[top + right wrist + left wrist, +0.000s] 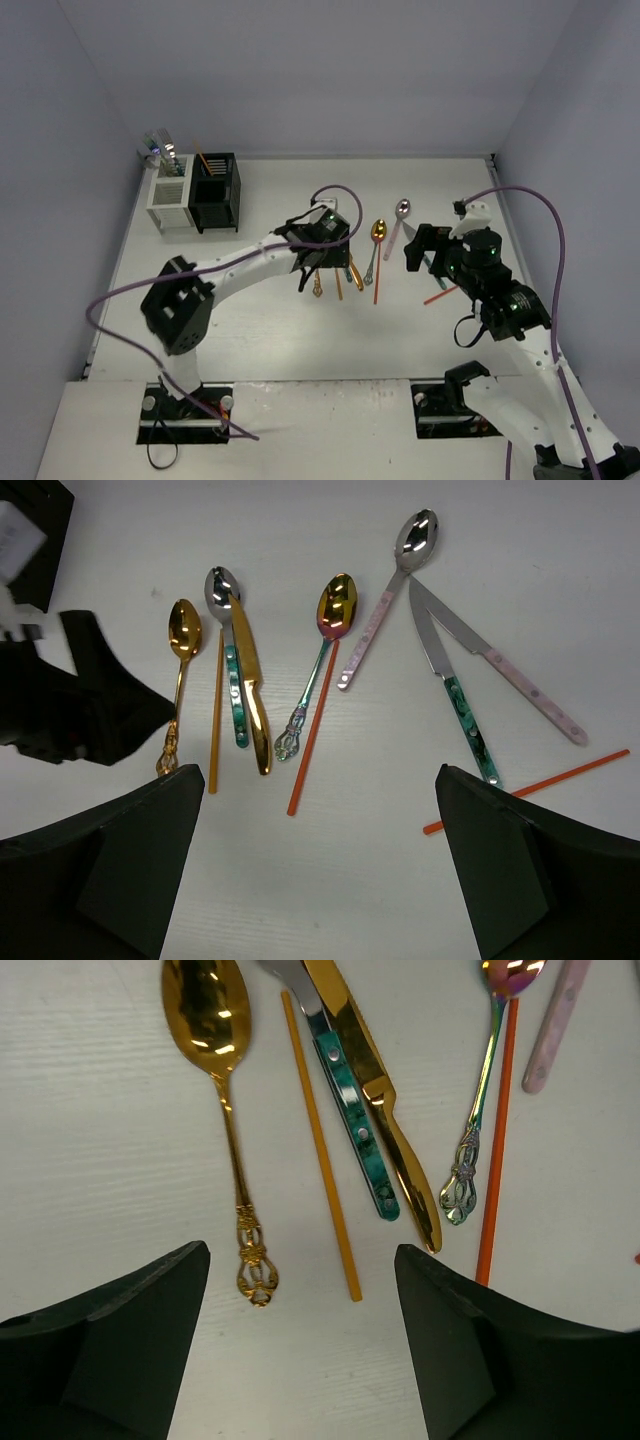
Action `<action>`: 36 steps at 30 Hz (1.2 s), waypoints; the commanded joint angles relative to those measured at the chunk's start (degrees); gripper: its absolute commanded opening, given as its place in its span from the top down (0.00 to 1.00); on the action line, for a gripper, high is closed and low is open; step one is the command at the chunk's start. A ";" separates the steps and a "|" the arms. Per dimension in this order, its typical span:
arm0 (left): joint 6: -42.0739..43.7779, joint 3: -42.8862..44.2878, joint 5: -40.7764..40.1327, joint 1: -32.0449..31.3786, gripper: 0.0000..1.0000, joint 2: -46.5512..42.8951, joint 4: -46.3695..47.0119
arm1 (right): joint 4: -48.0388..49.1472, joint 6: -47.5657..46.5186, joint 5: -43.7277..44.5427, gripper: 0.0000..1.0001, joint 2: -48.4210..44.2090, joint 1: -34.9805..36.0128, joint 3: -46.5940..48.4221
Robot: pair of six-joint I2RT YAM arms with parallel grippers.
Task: Sort the eating utensils into containers
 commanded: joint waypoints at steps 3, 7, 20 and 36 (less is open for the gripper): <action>-6.38 8.51 2.22 -0.82 0.41 7.58 -5.11 | 0.64 -0.81 -0.53 0.00 -2.27 -0.13 2.55; -7.08 10.12 4.93 -0.82 0.57 11.41 -5.38 | 0.47 -0.73 -0.53 0.00 -2.77 0.20 2.80; -7.47 15.45 5.32 0.67 0.66 19.79 -9.21 | 0.11 -0.63 -0.53 0.00 -3.50 1.16 2.84; -5.50 23.37 5.74 4.55 0.84 28.62 -16.11 | 0.11 -0.63 -0.53 0.00 -2.97 1.37 2.73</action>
